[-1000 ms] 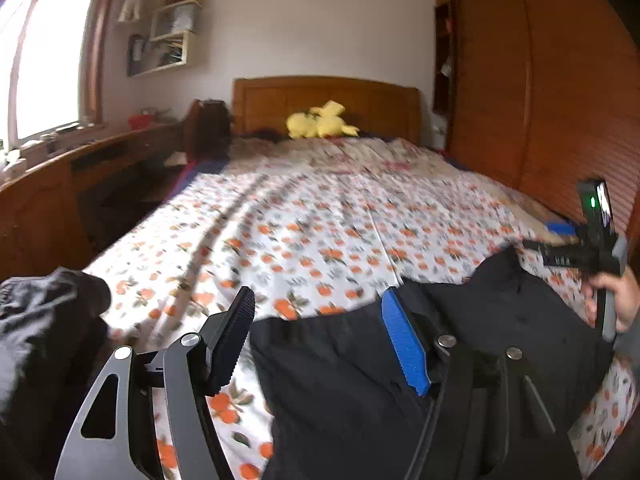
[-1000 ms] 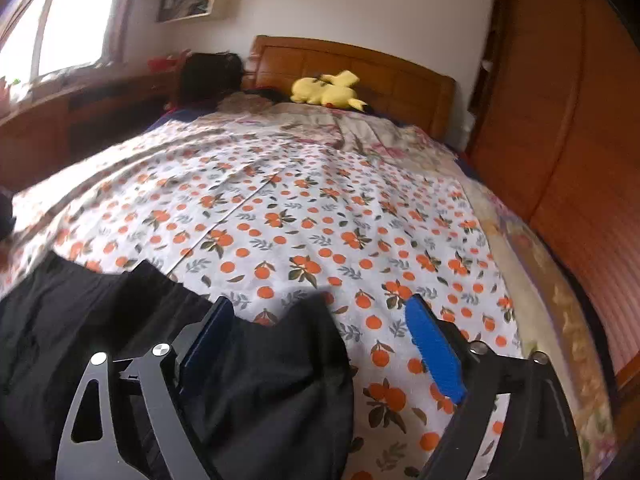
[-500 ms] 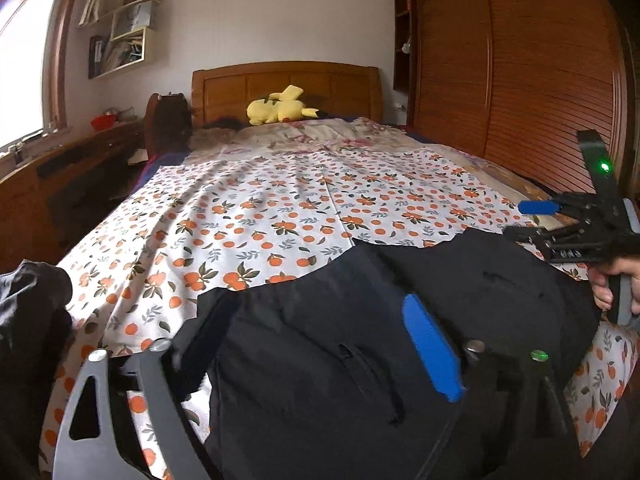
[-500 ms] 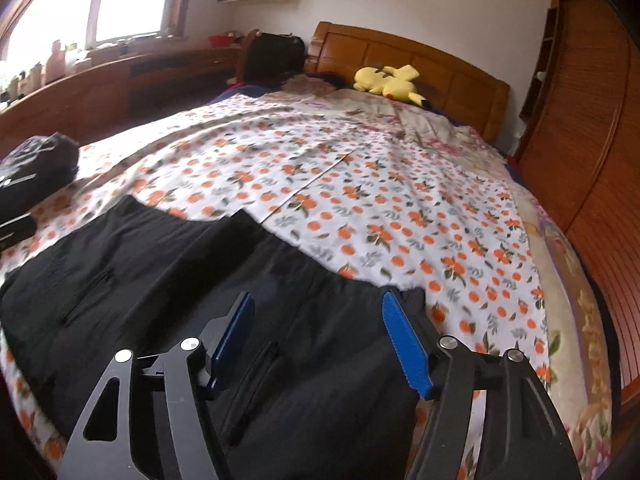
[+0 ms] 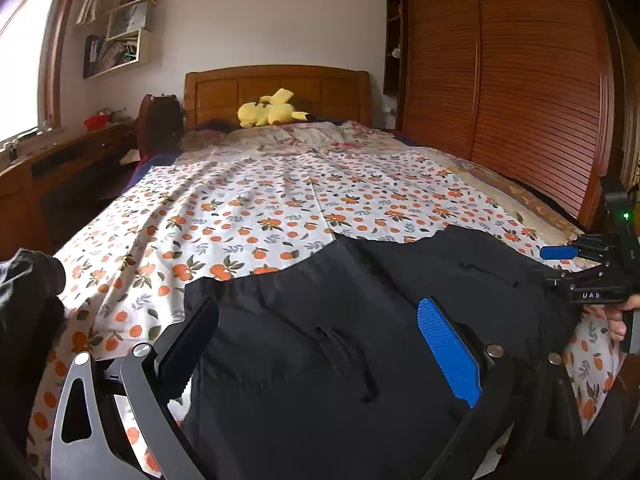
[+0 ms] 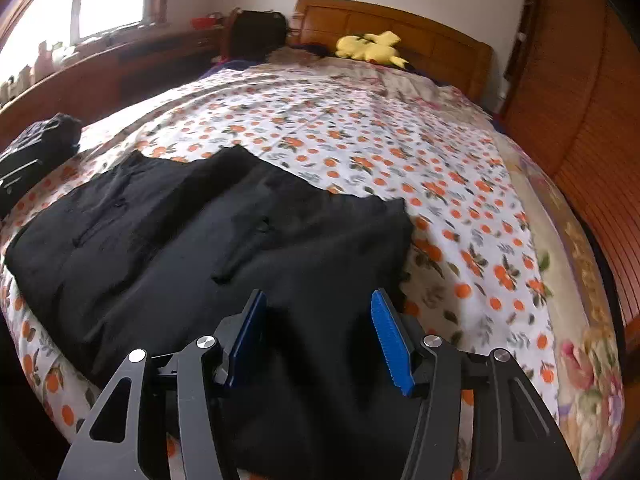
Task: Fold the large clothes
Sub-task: 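Open both tools and release the folded coat onto the bed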
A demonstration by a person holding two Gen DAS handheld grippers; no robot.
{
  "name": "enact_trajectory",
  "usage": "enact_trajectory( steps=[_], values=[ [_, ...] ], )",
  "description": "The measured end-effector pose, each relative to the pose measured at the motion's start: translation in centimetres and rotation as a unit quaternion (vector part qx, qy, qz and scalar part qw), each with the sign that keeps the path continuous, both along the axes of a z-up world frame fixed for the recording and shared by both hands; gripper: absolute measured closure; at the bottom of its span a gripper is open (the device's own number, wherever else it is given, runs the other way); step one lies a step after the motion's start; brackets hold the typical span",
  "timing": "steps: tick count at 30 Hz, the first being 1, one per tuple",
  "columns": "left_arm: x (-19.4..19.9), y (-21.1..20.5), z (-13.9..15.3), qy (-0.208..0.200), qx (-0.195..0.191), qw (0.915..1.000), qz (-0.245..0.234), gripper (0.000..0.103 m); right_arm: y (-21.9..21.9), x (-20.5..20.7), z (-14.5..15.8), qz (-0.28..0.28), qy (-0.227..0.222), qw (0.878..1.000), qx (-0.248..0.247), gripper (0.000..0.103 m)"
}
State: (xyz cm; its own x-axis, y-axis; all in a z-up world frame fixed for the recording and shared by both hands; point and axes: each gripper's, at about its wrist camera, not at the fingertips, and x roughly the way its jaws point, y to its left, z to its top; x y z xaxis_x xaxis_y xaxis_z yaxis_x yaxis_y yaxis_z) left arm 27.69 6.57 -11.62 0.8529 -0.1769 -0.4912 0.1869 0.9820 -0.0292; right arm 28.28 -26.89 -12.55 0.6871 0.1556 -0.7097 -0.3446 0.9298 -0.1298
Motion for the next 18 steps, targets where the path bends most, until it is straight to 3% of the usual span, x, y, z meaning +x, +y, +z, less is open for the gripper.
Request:
enact_trajectory(
  steps=[4, 10, 14, 18],
  values=[
    [-0.7, -0.8, -0.2, 0.000, 0.002, 0.9999, -0.011, 0.003, -1.8, -0.4, -0.9, -0.023, 0.010, 1.000, 0.005, 0.051],
    [-1.5, -2.2, -0.8, 0.005, 0.005, 0.9995, -0.029, 0.003, -3.6, -0.2, -5.8, -0.050, 0.062, 0.997, 0.016, 0.051],
    [-1.8, -3.1, -1.2, 0.009, 0.008, 0.9991, -0.041, 0.003, -3.2, -1.0, -4.9, -0.058, 0.053, 0.997, 0.000, 0.051],
    [-2.3, -3.8, -1.4, 0.008, 0.007, 0.9987, -0.049, 0.003, -2.9, -2.3, -2.5, -0.057, 0.012, 0.998, -0.024, 0.053]
  ],
)
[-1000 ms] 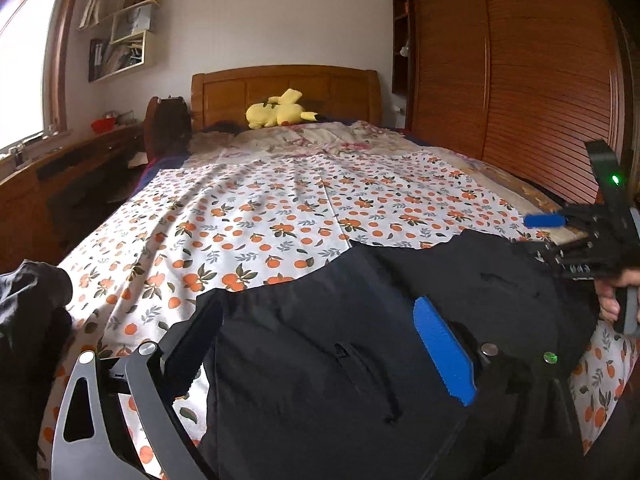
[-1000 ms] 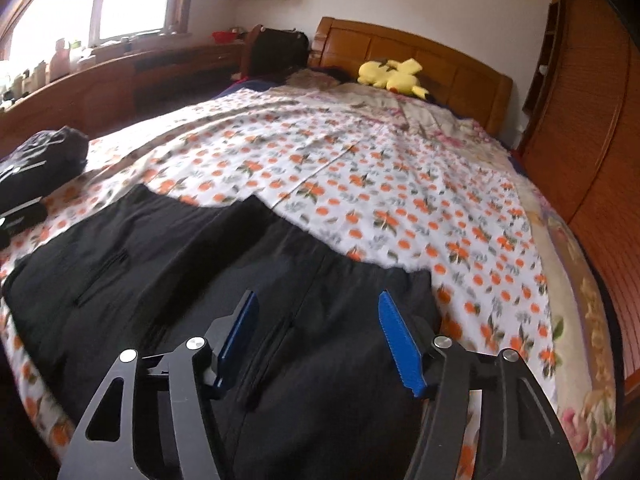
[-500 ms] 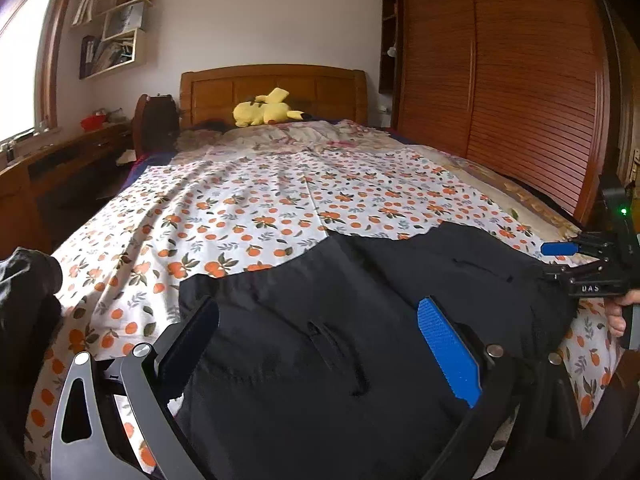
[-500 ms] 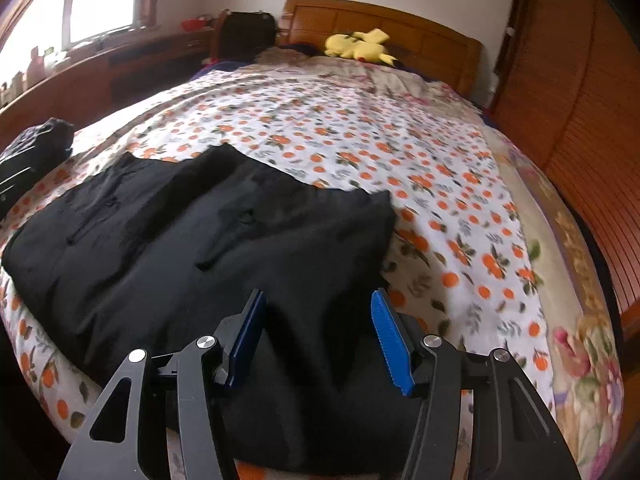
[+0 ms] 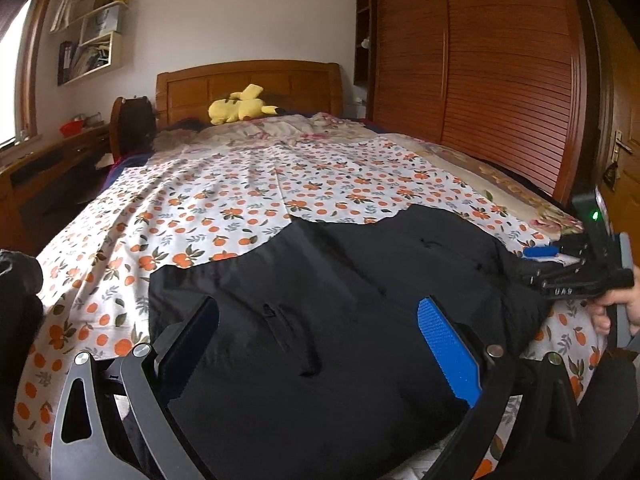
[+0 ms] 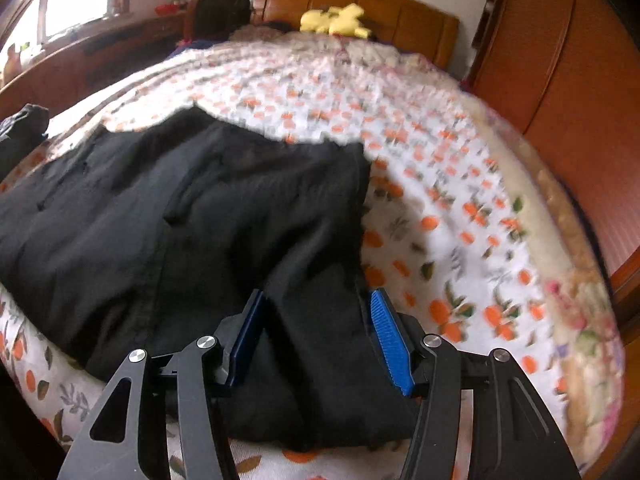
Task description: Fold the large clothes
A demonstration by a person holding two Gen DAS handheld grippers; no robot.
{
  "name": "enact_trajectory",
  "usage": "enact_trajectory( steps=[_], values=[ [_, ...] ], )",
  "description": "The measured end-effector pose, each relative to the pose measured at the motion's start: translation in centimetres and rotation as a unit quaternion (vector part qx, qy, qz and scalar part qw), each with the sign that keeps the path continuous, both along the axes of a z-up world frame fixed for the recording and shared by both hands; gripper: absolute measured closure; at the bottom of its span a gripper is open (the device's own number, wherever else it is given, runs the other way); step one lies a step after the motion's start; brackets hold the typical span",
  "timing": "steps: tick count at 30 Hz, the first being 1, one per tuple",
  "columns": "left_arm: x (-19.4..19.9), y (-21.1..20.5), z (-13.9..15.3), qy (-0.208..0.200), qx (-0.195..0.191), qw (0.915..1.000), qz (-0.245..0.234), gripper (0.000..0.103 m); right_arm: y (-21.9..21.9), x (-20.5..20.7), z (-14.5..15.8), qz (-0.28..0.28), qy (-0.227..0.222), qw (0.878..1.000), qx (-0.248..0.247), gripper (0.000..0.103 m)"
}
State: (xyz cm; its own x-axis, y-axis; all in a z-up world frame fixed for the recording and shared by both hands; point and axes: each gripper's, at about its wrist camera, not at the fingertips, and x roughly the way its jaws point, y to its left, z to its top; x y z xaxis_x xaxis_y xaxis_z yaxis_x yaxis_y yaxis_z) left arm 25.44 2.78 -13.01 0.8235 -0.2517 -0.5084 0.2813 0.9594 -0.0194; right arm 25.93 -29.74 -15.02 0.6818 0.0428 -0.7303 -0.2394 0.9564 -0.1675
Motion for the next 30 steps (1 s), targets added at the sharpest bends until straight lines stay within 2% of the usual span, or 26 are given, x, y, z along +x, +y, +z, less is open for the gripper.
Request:
enact_trajectory(
  steps=[2, 4, 6, 11, 14, 16, 20, 23, 27, 30],
  values=[
    [-0.3, -0.3, -0.1, -0.001, -0.001, 1.0000, -0.003, 0.003, 0.3, -0.5, 1.6, 0.008, -0.025, 1.000, 0.003, 0.061],
    [-0.5, -0.6, -0.2, -0.001, -0.001, 1.0000, -0.005, 0.003, 0.8, -0.3, 2.5, 0.019, -0.032, 0.999, 0.013, 0.077],
    [-0.7, -0.9, -0.4, 0.000, -0.001, 1.0000, -0.007, 0.003, 1.8, 0.2, 3.0, 0.034, -0.035, 0.999, 0.018, 0.080],
    [-1.4, -1.3, -0.8, 0.003, -0.001, 1.0000, -0.006, 0.003, 3.6, 2.9, 2.1, 0.043, -0.014, 0.998, 0.038, 0.080],
    [-1.8, -1.4, -1.2, 0.006, 0.000, 1.0000, -0.006, 0.003, 3.5, 4.9, -0.6, 0.024, 0.031, 0.999, 0.028, 0.078],
    [-2.0, -1.5, -1.4, 0.008, 0.001, 1.0000, -0.006, 0.003, 2.9, 5.8, -2.4, 0.022, 0.066, 0.997, 0.045, 0.077],
    [-2.3, -1.4, -1.7, 0.011, -0.001, 0.9999, -0.004, 0.003, 2.6, 4.9, -1.8, 0.015, 0.052, 0.998, 0.044, 0.077],
    [-2.6, -1.4, -1.9, 0.013, -0.003, 0.9999, -0.002, 0.003, 2.9, 3.1, -0.2, 0.014, 0.015, 0.999, 0.025, 0.077],
    [-3.0, -1.6, -2.0, 0.012, 0.000, 0.9999, 0.000, 0.003, 4.2, 0.2, 1.9, 0.040, -0.022, 0.998, 0.034, 0.077],
    [-3.3, -1.7, -2.4, 0.012, 0.005, 0.9999, 0.004, 0.003, 5.8, -0.8, 2.4, 0.068, -0.026, 0.996, 0.052, 0.075]
  ],
)
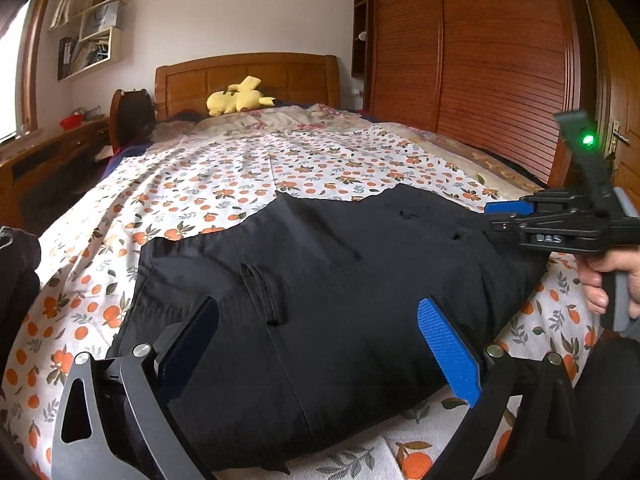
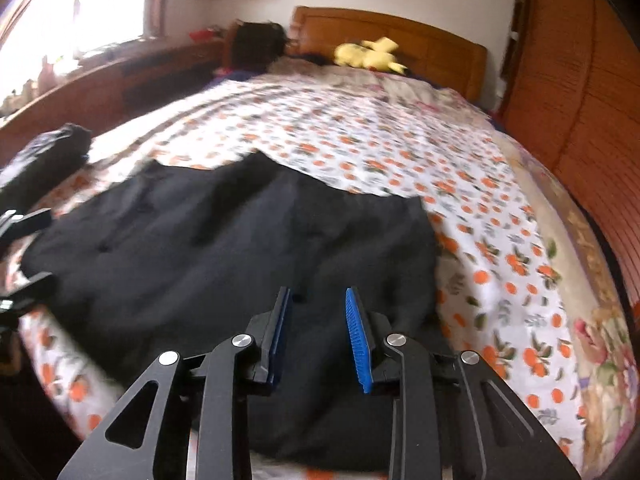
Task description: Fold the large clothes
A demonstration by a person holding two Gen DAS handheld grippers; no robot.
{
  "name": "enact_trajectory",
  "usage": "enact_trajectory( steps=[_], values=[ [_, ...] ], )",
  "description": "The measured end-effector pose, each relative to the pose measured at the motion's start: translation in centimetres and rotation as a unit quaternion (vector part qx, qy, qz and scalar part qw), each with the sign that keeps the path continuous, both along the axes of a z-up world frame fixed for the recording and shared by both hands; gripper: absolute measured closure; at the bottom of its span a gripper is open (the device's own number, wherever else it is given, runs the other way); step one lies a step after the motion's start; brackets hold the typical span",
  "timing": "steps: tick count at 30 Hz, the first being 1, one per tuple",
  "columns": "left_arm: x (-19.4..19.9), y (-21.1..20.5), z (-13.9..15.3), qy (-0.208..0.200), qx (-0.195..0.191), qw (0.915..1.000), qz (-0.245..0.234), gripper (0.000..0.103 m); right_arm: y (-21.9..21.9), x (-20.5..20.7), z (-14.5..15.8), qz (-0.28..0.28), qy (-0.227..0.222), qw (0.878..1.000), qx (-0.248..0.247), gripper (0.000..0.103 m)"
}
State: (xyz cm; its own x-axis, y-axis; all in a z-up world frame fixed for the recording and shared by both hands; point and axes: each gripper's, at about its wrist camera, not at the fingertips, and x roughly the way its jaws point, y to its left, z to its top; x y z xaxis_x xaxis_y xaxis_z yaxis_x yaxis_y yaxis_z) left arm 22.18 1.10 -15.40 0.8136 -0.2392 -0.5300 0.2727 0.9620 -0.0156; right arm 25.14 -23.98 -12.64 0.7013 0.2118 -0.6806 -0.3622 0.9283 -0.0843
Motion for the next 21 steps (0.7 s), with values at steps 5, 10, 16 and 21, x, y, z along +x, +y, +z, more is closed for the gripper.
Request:
enact_trajectory(
  steps=[5, 10, 16, 21],
  values=[
    [-0.3, 0.2, -0.7, 0.006, 0.003, 0.9999, 0.011, 0.003, 2.9, -0.8, -0.7, 0.046, 0.005, 0.999, 0.015, 0.071],
    [-0.5, 0.8, -1.0, 0.009, 0.000, 0.9996, 0.025, 0.003, 5.0, -0.5, -3.5, 0.078, 0.032, 0.996, 0.012, 0.063],
    [-1.2, 2.0, -0.5, 0.002, 0.004, 0.9985, 0.055, 0.003, 5.8, -1.2, -5.8, 0.080, 0.025, 0.996, -0.014, 0.062],
    [-1.9, 4.2, 0.0, 0.008, 0.011, 0.9953, 0.096, 0.003, 5.4, -1.4, -5.9, 0.081, 0.026, 0.996, -0.003, 0.062]
  ],
)
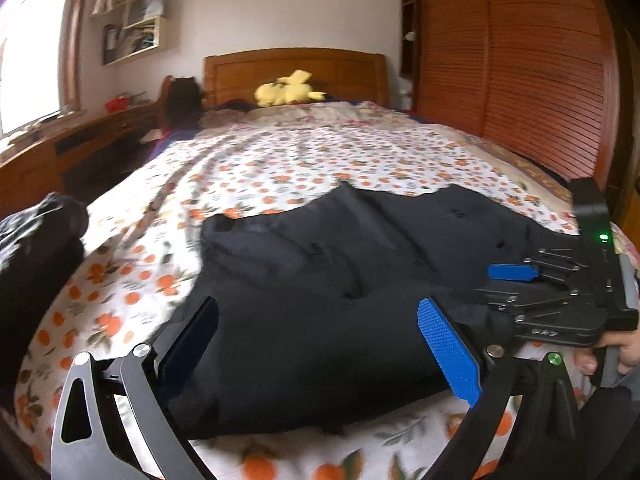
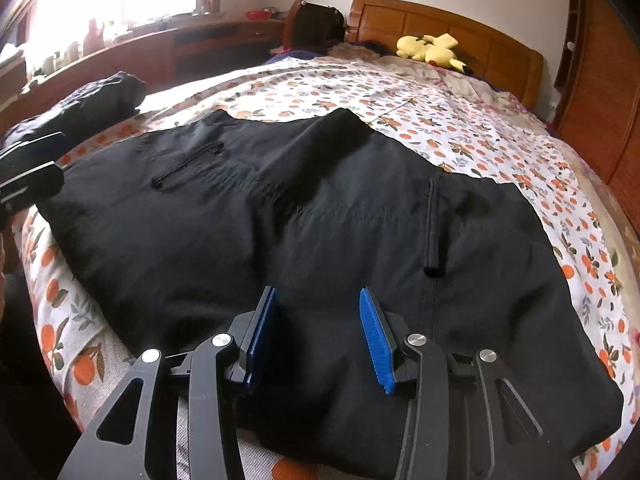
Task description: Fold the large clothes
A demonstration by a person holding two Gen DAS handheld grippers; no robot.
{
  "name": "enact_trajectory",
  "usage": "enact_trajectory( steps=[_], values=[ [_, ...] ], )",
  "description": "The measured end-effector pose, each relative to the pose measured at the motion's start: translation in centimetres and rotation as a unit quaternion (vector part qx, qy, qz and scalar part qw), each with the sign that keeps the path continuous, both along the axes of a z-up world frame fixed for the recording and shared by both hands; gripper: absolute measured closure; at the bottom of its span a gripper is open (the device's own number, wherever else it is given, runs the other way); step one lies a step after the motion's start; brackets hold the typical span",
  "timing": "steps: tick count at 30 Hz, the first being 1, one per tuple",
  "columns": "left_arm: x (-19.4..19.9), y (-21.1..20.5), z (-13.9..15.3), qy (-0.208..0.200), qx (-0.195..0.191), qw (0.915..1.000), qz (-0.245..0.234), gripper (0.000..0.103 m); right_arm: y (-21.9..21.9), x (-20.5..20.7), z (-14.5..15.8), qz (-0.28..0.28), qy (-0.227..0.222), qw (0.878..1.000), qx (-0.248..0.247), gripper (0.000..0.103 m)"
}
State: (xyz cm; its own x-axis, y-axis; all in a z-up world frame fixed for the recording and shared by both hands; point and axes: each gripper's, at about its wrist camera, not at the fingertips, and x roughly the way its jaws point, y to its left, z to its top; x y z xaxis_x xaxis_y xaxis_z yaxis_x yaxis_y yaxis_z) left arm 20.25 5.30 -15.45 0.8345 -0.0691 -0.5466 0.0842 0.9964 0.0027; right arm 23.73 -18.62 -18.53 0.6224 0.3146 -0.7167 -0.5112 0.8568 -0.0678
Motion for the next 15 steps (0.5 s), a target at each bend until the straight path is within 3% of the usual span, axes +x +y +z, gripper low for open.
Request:
enact_trajectory(
  steps=[4, 7, 10, 15],
  values=[
    [-0.8, 2.8, -0.3, 0.016, -0.002, 0.9989, 0.043, 0.003, -0.4, -0.3, 0.2, 0.003, 0.003, 1.000, 0.009, 0.062],
    [-1.2, 4.8, -0.9, 0.038, -0.006, 0.9968, 0.071, 0.015, -0.8, -0.6, 0.6, 0.002, 0.002, 1.000, 0.015, 0.055],
    [-1.8, 6.2, -1.5, 0.054, -0.013, 0.9946, 0.088, 0.020, -1.3, -1.1, 1.1, 0.005, -0.005, 1.000, 0.023, 0.045],
    [-2.4, 6.8, -2.3, 0.074, -0.016, 0.9921, 0.100, 0.022, -1.8, -1.8, 1.7, 0.012, -0.008, 0.999, 0.034, 0.044]
  ],
)
